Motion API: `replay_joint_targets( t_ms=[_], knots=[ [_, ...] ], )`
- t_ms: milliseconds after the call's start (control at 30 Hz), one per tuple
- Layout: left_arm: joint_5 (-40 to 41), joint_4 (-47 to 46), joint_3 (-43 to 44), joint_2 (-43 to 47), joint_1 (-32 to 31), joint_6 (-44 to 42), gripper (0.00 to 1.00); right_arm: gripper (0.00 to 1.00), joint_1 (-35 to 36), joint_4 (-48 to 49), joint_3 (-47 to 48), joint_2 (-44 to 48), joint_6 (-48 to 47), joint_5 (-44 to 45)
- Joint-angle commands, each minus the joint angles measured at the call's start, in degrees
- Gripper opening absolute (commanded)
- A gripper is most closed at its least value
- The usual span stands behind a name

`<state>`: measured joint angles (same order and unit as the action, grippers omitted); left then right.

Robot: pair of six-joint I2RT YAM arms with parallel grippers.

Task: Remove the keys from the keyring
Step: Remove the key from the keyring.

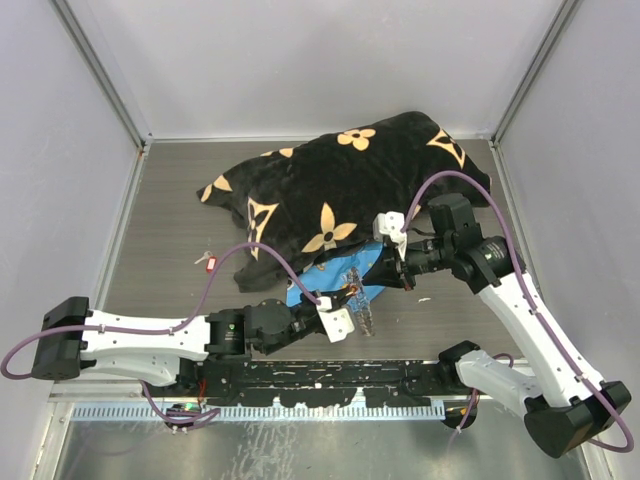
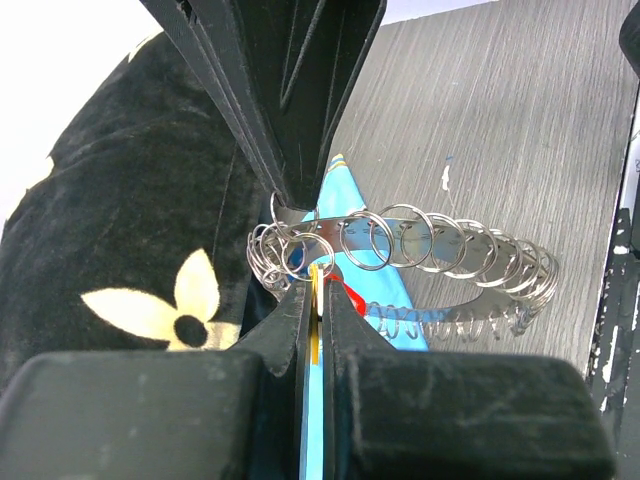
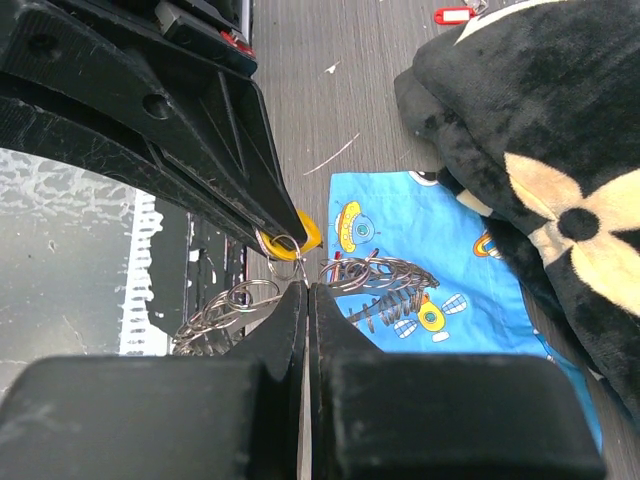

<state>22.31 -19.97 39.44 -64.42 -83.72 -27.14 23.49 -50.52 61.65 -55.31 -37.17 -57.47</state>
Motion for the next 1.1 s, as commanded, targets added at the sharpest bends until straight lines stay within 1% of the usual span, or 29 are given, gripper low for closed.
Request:
replay_joint_targets(
  t_ms=[0,233,367,433,500,600,667,900,1000,1067],
  knots=[
    [-1.47,-1.32,-0.81,0.59,-0.65,2.04,0.0,0.01,-1.07,7.75,0.31,2.31,0.81,-1.21],
    [-1.75,-5.03,-2.94,-0.11,-0.65,4.08,0.0,0.01,-1.0,12.18,-2.33,5.07,3.84,-3.72],
    [-1.91,-7.59,-4.28,0.19,-0.65,5.25,0.0,0.01,-1.02,17.75,-5.92,7.34,7.93,-5.88],
    [-1.9,-8.57,-4.73,0.59,-0.57,5.61,0.06,0.01,-1.05,19.98,-7.57,8.33,9.53,-6.61],
    [-1.75,-9.29,-5.16,1.5,-0.65,6.01,0.15,0.01,-1.05,20.63,-8.75,9.12,9.52,-6.87],
    [-2.31,-10.76,-6.84,4.41,-0.6,6.65,0.24,0.01,-1.05,20.8,-9.83,10.05,9.11,-7.52],
    [-3.38,-11.28,-8.26,7.35,-0.63,7.31,0.28,0.01,-1.02,20.75,-10.38,10.58,8.32,-8.22],
    [-9.91,-12.78,-12.67,17.73,0.81,11.47,0.32,0.01,-1.01,20.73,-14.23,13.34,2.88,-12.76],
    [-15.63,-13.27,-12.26,18.85,3.95,15.91,0.35,0.01,-1.0,20.92,-15.75,14.33,0.71,-14.43],
    [-20.5,-13.47,-11.59,18.31,6.8,20.48,0.38,0.01,-1.07,21.35,-16.52,15.0,-0.9,-15.51]
  ],
)
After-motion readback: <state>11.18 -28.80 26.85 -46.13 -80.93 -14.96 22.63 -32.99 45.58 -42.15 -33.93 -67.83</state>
